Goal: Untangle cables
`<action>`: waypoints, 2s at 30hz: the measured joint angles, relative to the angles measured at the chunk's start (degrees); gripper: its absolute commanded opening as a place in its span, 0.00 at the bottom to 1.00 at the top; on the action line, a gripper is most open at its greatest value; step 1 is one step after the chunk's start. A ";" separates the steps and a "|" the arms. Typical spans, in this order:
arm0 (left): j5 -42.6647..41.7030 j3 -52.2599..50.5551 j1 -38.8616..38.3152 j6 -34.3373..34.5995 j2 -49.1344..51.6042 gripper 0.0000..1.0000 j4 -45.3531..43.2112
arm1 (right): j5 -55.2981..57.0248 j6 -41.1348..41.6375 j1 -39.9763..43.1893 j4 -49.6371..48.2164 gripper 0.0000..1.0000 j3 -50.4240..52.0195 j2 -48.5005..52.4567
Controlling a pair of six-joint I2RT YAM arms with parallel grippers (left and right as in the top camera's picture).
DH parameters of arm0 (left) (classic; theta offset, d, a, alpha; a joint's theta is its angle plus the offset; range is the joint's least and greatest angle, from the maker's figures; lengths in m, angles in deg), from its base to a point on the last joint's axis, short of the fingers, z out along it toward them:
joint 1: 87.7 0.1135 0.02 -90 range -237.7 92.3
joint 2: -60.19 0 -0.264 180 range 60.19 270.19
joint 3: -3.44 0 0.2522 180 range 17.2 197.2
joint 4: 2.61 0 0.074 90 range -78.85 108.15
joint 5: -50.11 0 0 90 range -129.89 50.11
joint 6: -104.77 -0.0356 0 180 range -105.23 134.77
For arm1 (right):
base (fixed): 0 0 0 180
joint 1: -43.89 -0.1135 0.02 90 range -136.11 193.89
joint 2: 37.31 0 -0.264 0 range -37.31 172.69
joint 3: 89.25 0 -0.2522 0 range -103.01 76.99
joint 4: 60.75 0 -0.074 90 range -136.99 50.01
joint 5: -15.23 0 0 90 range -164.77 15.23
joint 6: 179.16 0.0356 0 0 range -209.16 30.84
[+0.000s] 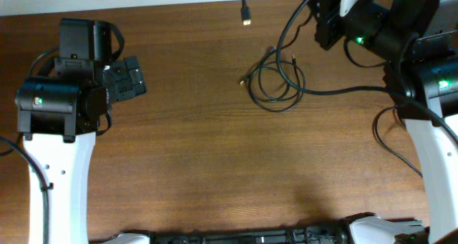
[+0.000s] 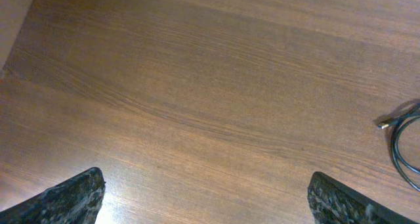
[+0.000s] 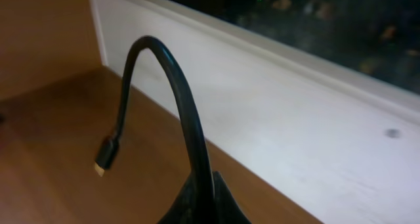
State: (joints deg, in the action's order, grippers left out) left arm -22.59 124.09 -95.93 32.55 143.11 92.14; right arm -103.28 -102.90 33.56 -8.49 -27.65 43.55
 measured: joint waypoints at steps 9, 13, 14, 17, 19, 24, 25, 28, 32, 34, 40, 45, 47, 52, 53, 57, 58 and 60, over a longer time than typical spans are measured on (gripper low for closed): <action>0.00 0.00 0.00 0.00 0.00 0.99 0.04 | 2.84 0.68 -7.13 18.47 0.04 -0.15 0.15; 0.02 0.00 0.02 0.00 0.00 0.99 0.00 | 3.61 2.91 -14.29 21.70 0.04 -0.13 0.59; 0.02 0.00 0.02 0.00 0.00 0.99 0.00 | 3.61 3.43 -15.80 21.75 0.04 -0.13 0.59; 0.02 0.00 0.00 0.00 0.00 0.99 0.02 | 4.74 4.48 -20.46 20.20 0.04 -0.13 0.59; 0.02 0.00 0.02 0.00 0.00 0.99 -0.02 | 11.17 4.61 -20.79 16.44 0.04 -0.13 0.57; 0.00 0.02 0.02 0.00 0.00 0.99 -0.09 | 43.60 4.79 -20.79 2.43 0.04 -0.09 0.44; 0.02 0.02 0.02 0.00 0.00 0.99 -0.17 | 50.01 4.39 -20.48 -1.97 0.04 0.02 0.42; 0.00 0.04 0.02 0.00 0.00 0.99 -0.11 | 64.54 0.00 -16.24 -14.64 0.04 -0.04 0.20; 0.02 0.04 0.02 0.00 0.00 0.99 -0.04 | 70.10 -3.04 -2.03 -20.94 0.04 -0.04 0.37; 0.02 0.04 0.00 0.00 0.00 0.99 -0.02 | 70.95 -3.39 7.17 -21.38 0.04 -0.04 1.90; 0.02 0.04 0.02 0.00 0.00 0.99 -0.02 | 71.80 0.70 30.25 -17.92 0.04 -0.09 17.77; 0.00 0.04 0.00 0.00 0.00 0.99 0.00 | 66.45 15.41 41.94 -8.13 0.04 -0.02 25.62; 0.02 0.07 0.00 0.00 0.00 0.99 0.00 | 60.15 19.02 45.11 -8.50 0.04 -0.04 25.18; 0.02 0.04 0.02 0.00 0.00 0.99 0.00 | 50.05 21.92 45.29 -9.79 0.04 -0.04 21.73; 0.00 0.07 0.02 0.00 0.00 0.99 0.00 | 48.52 22.16 45.00 -10.23 0.04 -0.04 20.50; 0.02 0.04 0.02 0.00 0.00 0.99 -0.04 | 41.31 22.71 41.59 -19.61 0.04 -0.44 12.02; 0.00 0.04 0.00 0.00 0.00 0.99 0.00 | 40.35 22.80 40.72 -24.17 0.04 -0.68 10.32; 0.02 0.07 0.02 0.00 0.00 0.99 -0.04 | 39.74 22.73 40.30 -28.28 0.04 -1.14 9.16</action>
State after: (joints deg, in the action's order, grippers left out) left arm -22.57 124.15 -95.91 32.55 143.11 92.10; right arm -63.54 -80.17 73.86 -36.77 -28.79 52.71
